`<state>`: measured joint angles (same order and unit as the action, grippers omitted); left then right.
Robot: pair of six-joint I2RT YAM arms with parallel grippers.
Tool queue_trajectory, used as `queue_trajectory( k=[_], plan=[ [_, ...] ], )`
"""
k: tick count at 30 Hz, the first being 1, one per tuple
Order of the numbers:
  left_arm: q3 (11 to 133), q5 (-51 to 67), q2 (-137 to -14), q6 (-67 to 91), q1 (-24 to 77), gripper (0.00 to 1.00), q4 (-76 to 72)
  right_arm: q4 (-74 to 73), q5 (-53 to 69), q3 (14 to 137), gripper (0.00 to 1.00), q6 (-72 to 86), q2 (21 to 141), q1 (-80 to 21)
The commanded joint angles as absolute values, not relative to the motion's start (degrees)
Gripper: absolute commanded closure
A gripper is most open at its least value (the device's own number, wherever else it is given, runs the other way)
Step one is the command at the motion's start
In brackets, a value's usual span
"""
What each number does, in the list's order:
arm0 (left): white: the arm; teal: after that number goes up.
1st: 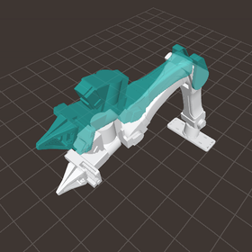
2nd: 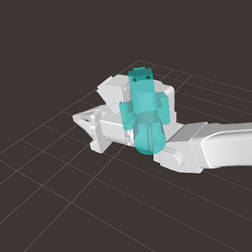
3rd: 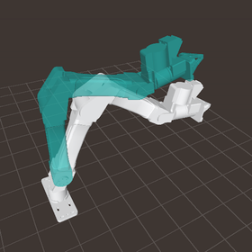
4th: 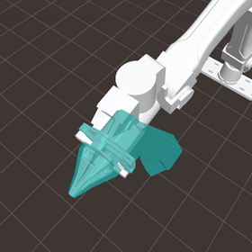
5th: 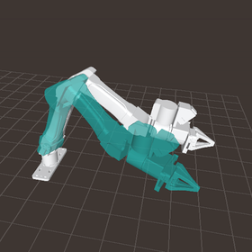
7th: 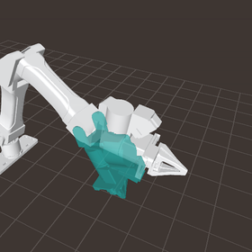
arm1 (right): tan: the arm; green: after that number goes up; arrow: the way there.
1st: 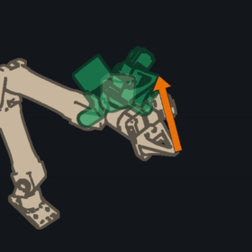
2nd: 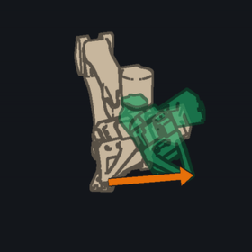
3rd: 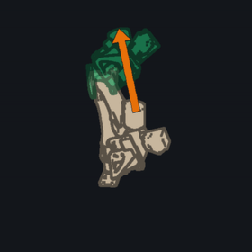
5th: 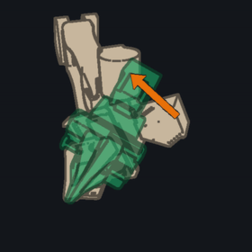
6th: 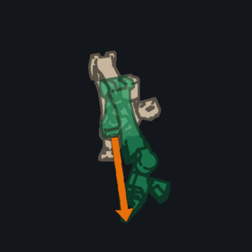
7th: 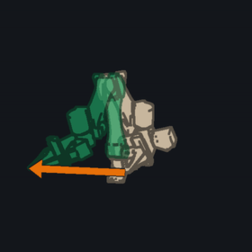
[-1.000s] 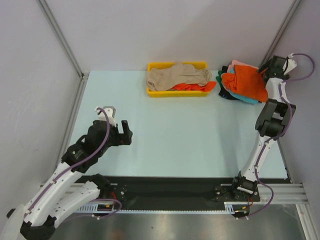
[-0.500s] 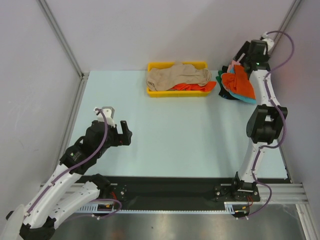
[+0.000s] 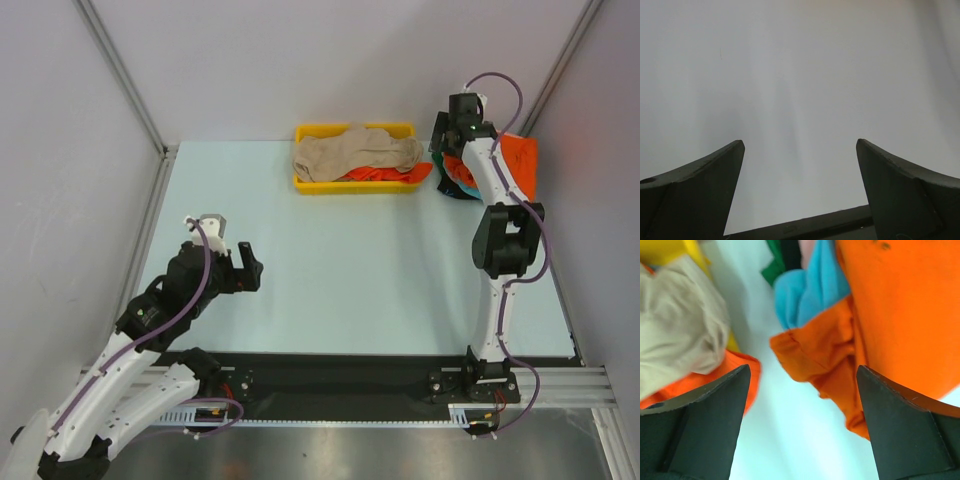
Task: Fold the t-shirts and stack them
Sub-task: Neatly place the folded tshirt to the corner
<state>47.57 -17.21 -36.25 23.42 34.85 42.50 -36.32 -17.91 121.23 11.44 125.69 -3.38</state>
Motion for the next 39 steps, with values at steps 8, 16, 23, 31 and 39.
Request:
queue_trajectory(
  k=[8, 16, 23, 31, 39],
  plan=[
    [47.28, -16.61, -36.65, 22.41, 34.54, 0.00, 40.61, -43.86, -32.59, 127.44, 0.02, 3.96, 126.73, -4.57],
    [47.29, -16.79, -36.74, 22.41, 34.54, 0.00, 40.78, -48.95, -32.71, 134.47, 0.02, 1.58, 133.15, -4.66],
    [47.29, -16.79, -36.74, 22.41, 34.54, 0.00, 40.87, -49.04, -31.20, 134.21, 0.02, 1.76, 134.82, -4.48],
    [47.20, -16.70, -36.74, 22.41, 34.54, 0.00, 40.78, -47.90, -30.41, 134.03, 0.69, 2.02, 134.39, -2.38],
    [47.20, -16.70, -37.09, 22.41, 34.54, 0.00, 40.70, -47.29, -28.48, 136.75, 1.00, 2.28, 134.21, 1.04]
  ],
)
